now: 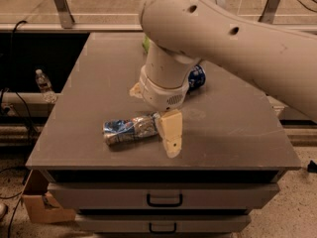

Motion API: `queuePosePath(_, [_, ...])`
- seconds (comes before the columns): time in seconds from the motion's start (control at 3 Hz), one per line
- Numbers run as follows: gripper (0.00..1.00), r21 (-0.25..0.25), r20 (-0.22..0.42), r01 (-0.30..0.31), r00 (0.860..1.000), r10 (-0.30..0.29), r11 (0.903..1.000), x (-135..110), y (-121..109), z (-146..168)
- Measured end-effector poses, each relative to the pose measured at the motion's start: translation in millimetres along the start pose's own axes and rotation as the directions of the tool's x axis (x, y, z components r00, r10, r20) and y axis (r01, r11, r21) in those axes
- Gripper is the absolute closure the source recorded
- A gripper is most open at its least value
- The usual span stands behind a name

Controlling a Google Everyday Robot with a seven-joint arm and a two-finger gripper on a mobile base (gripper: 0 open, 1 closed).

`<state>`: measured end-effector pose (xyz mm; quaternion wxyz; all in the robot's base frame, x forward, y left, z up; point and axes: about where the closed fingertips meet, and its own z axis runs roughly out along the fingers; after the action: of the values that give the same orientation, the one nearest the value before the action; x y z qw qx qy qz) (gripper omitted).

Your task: Place redbull can upright

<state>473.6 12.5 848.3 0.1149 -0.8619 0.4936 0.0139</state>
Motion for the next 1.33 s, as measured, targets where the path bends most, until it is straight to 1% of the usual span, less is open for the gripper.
queuePosePath(0.33, [0.00, -0.001, -0.061, 0.017, 0.998, -0.017, 0.9999, -5, -3, 1])
queuePosePath(0.67, [0.00, -0.010, -0.133, 0.004, 0.991, -0.005, 0.9999, -9, -8, 4])
queuePosePath(1.0, [0.00, -0.037, -0.169, -0.052, 0.985, 0.045, 0.9980, -15, -11, 7])
queuePosePath(1.33, [0.00, -0.090, -0.178, -0.121, 0.978, 0.104, 0.9885, -21, -14, 11])
